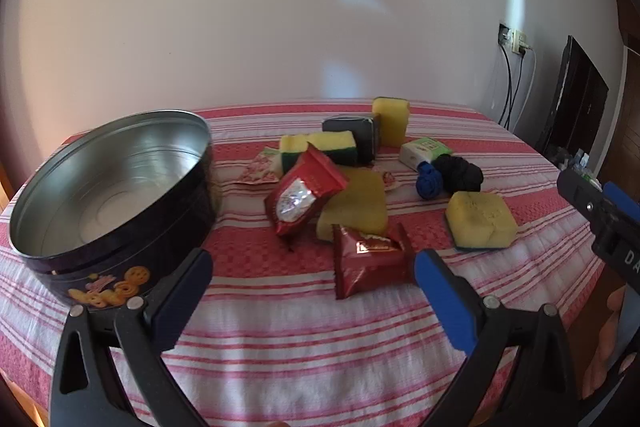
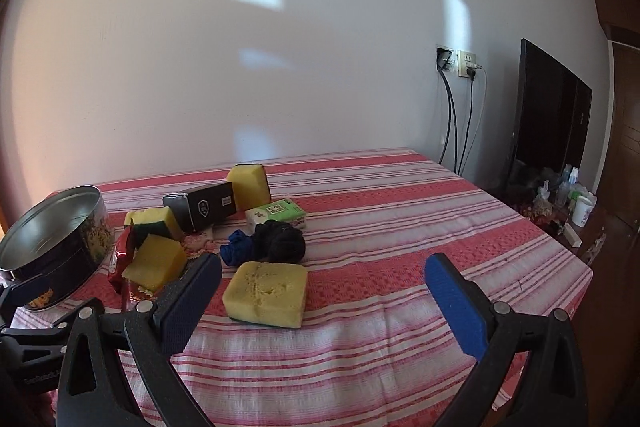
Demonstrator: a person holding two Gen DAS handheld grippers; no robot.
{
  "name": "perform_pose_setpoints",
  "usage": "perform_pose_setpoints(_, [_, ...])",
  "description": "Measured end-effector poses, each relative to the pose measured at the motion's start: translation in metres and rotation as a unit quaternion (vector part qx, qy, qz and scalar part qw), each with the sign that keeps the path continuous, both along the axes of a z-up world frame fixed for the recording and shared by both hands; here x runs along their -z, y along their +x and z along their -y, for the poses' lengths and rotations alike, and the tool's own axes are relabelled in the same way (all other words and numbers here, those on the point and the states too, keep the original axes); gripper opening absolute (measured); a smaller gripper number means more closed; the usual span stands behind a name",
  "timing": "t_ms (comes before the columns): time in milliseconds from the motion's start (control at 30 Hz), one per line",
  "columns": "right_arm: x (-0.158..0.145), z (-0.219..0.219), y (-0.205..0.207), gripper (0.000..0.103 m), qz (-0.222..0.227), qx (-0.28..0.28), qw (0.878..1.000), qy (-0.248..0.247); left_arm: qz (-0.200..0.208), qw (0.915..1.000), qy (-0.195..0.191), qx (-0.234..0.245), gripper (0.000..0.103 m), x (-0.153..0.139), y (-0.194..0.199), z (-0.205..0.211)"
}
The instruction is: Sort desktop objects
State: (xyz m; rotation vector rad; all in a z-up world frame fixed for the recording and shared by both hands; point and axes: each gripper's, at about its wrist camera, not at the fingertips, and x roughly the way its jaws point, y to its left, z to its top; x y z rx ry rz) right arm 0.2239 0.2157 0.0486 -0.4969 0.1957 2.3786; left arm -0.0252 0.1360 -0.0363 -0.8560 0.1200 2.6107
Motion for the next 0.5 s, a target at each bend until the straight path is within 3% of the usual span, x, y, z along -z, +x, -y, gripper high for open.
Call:
perform_pose_setpoints(233, [0.004, -0.018, 0.012, 0.103, -0.012, 0.009, 1.000, -0.016, 0.024, 0.9977, -0.063, -0.008, 0.100, 0.013, -0.025, -0.046])
perform_pose_setpoints(333, [0.007, -0.025, 0.016, 0.103, -0.020, 0.005, 0.999, -0.034, 0.057, 0.9967, -0.057, -0.008, 0.091, 0.020, -0.034, -0.050])
perform_pose_setpoints(400, [0.009, -0.031, 0.018, 0.103, -0.024, 0.005, 0.999, -0.042, 0.072, 0.9958, -0.055, -0.014, 0.090, 0.027, -0.038, -0.049])
perform_pose_setpoints(467, [0.012, -0.036, 0.019, 0.103, -0.026, 0.005, 0.998, -0.051, 0.100, 0.9934, -0.054, -0.009, 0.082, 0.035, -0.043, -0.050])
perform_pose_setpoints(500, [0.013, -0.039, 0.019, 0.103, -0.027, 0.006, 0.998, -0.056, 0.097, 0.9941, -0.048, -0.009, 0.081, 0.034, -0.042, -0.049])
